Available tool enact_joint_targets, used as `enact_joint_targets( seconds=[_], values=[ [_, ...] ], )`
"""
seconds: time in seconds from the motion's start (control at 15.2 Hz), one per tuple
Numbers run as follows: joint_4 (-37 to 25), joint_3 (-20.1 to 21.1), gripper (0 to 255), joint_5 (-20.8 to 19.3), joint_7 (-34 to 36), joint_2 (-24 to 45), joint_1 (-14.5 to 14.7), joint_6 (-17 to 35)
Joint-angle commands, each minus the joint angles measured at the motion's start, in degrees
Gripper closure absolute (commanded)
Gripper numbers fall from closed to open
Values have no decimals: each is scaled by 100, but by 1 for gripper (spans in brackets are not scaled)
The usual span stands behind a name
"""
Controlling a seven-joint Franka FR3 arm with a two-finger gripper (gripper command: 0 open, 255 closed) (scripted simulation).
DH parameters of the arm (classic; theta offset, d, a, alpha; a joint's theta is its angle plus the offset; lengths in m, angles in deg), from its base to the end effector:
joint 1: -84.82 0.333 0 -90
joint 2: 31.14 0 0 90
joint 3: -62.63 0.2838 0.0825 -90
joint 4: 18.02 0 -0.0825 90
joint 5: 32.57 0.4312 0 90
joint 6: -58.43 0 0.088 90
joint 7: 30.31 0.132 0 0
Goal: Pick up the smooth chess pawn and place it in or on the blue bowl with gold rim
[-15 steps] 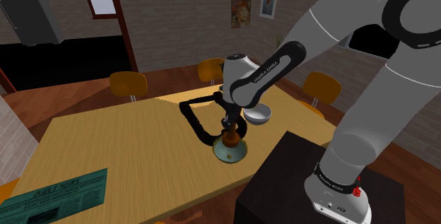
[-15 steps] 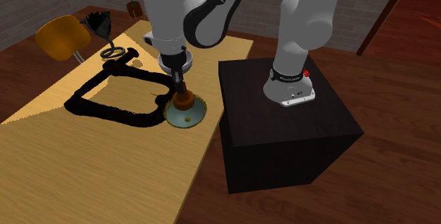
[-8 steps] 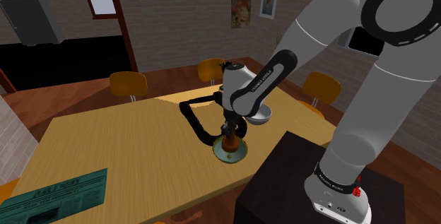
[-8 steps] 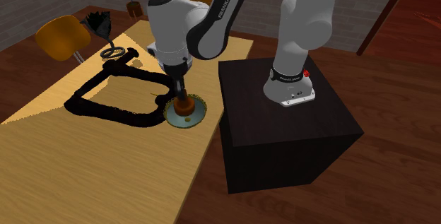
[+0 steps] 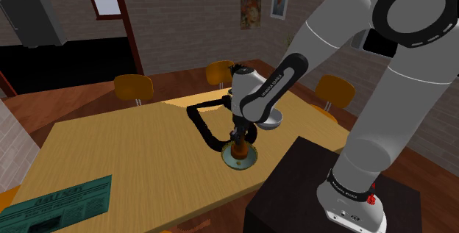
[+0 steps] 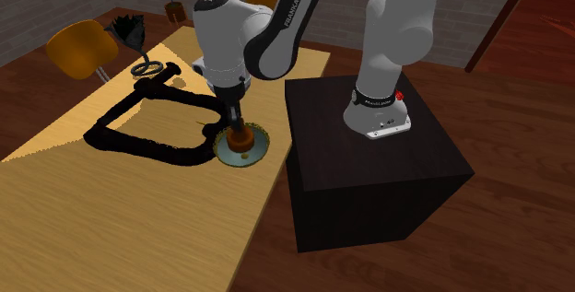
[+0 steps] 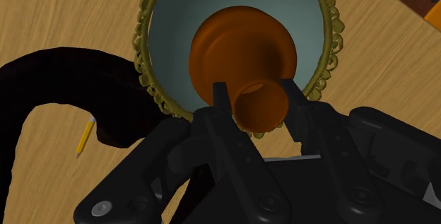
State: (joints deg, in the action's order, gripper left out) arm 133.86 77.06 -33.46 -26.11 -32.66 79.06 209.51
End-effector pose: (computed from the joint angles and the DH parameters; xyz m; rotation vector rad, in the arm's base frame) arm 0.4444 0.0667 0.1537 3.1254 0.1431 0.0207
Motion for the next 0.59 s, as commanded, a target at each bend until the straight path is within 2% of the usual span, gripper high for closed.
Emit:
enact_joint_targets(
  seconds=[0.0, 0.33, 0.53],
  values=[
    [-1, 0, 0, 0, 0, 0, 0, 1],
    [-1, 0, 0, 0, 0, 0, 0, 1],
    [-89, -5, 0, 277, -200, -622, 45, -691]
  ],
)
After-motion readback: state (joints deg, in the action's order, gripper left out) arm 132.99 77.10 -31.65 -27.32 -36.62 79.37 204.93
